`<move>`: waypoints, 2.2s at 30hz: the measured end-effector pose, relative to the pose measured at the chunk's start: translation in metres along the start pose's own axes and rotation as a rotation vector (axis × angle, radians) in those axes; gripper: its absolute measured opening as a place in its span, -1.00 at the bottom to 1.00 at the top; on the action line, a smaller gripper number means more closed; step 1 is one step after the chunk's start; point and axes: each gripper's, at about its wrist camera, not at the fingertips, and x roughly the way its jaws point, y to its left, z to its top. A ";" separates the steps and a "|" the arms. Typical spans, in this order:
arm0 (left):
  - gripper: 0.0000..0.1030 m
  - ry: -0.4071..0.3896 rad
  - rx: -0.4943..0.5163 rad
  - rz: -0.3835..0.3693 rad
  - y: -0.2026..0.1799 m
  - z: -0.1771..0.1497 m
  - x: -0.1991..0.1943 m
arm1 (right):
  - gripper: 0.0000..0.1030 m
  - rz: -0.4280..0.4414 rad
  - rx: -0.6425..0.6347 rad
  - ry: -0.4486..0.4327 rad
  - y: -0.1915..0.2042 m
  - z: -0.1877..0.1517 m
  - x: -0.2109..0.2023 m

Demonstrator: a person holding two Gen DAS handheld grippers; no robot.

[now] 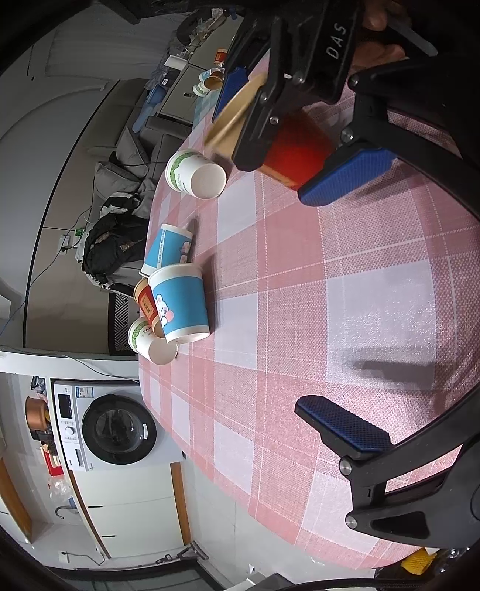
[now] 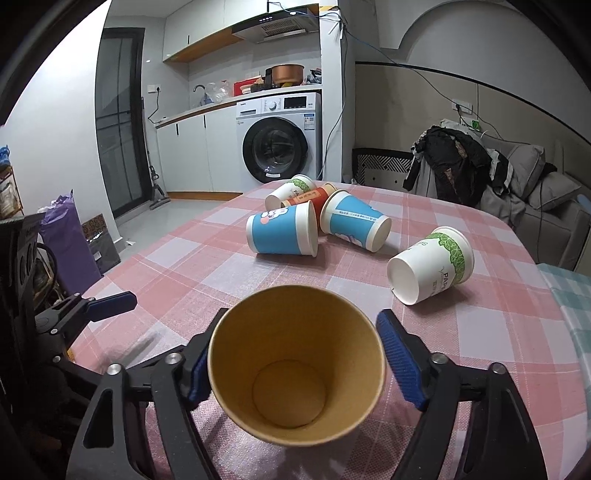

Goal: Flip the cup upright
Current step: 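Rotate the red cup upright with the right tool, rim facing up, then lower the upright red cup onto the table with the right tool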

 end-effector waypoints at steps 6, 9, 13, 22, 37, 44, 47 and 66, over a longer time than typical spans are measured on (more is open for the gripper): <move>0.98 -0.008 0.006 -0.008 -0.002 0.000 -0.001 | 0.88 0.022 0.020 -0.021 -0.005 0.001 -0.006; 0.98 -0.008 0.005 -0.014 -0.002 0.000 -0.002 | 0.95 0.034 0.022 -0.052 -0.008 0.001 -0.013; 0.98 -0.025 0.009 -0.030 -0.004 0.000 -0.006 | 0.98 0.037 0.025 -0.062 -0.010 0.002 -0.016; 0.98 -0.049 -0.004 -0.049 -0.005 0.003 -0.009 | 1.00 0.060 0.038 -0.121 -0.022 -0.006 -0.032; 0.98 -0.143 0.032 -0.088 -0.013 0.005 -0.017 | 1.00 0.105 0.007 -0.198 -0.031 -0.028 -0.053; 0.98 -0.194 0.085 -0.103 -0.024 0.003 -0.022 | 1.00 0.111 0.042 -0.238 -0.041 -0.034 -0.066; 0.98 -0.204 0.104 -0.113 -0.027 0.001 -0.026 | 1.00 0.092 0.072 -0.256 -0.046 -0.034 -0.066; 0.98 -0.234 0.079 -0.126 -0.020 0.000 -0.036 | 1.00 0.109 0.047 -0.246 -0.041 -0.036 -0.065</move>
